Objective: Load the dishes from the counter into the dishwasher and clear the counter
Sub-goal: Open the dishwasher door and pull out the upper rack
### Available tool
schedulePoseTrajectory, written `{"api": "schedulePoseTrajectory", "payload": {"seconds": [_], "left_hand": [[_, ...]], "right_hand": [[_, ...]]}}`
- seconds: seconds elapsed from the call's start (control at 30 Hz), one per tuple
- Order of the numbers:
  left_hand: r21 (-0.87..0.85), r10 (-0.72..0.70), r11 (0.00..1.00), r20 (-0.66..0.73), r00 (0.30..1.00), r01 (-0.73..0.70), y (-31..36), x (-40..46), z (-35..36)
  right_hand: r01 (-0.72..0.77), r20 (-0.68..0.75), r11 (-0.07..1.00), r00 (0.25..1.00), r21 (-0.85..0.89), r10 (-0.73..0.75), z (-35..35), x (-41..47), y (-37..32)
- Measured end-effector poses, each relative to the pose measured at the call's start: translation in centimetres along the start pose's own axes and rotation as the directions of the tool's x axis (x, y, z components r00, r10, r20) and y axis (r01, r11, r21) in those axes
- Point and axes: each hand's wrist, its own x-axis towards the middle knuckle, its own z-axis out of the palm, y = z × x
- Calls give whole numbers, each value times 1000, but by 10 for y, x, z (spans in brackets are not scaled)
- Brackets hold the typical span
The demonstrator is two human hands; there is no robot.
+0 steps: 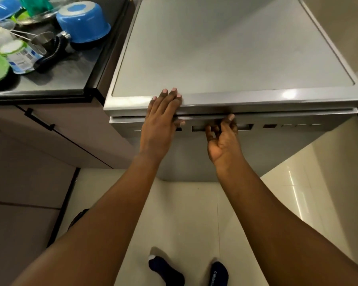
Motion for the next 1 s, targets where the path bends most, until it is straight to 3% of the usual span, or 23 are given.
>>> {"api": "schedulePoseTrajectory", "payload": {"seconds": [0.17, 0.27, 0.3, 0.33, 0.37, 0.4, 0.47, 0.53, 0.57, 0.63, 0.67, 0.77, 1.0], "left_hand": [[129, 71, 987, 193, 979, -97, -11, -48, -14], [192, 35, 979, 176, 984, -69, 6, -84, -14], [175, 5, 984, 155, 988, -33, 12, -94, -14], [148, -31, 989, 135, 990, 11, 18, -104, -14], [125, -64, 991, 122, 990, 49, 23, -114, -16], [118, -87, 990, 120, 989, 73, 28, -123, -17], [116, -113, 988, 122, 986, 99, 40, -144, -20], [95, -179, 981, 101, 979, 170, 55, -159, -22], [87, -231, 971, 87, 969, 224, 63, -164, -23], [64, -324, 946, 82, 943, 319, 72, -173, -22], [65, -335, 942, 92, 938, 331, 73, -179, -21], [93, -294, 955, 148, 944, 283, 70, -209, -18], [-28, -225, 966, 402, 888, 258, 75, -325, -11]], "right_hand": [[36, 32, 995, 999, -94, -33, -54, -45, 12], [36, -225, 891, 962, -452, -153, -80, -79, 12], [53, -316, 783, 896, -619, -310, -87, -91, 10], [126, -282, 619, 808, -775, -518, -92, -104, 8], [258, -109, 402, 711, -878, -695, -93, -119, 5], [392, 121, 169, 616, -905, -779, -93, -129, 3], [519, 461, -163, 517, -839, -721, -89, -133, 5], [495, 609, -364, 555, -789, -567, -88, -124, 15], [465, 630, -427, 612, -775, -477, -91, -119, 21], [416, 586, -463, 745, -782, -320, -105, -115, 35], [396, 566, -487, 778, -778, -273, -117, -118, 43], [359, 585, -597, 777, -717, -235, -158, -142, 61], [290, 474, -638, 870, -713, -134, -255, -207, 101]]}}
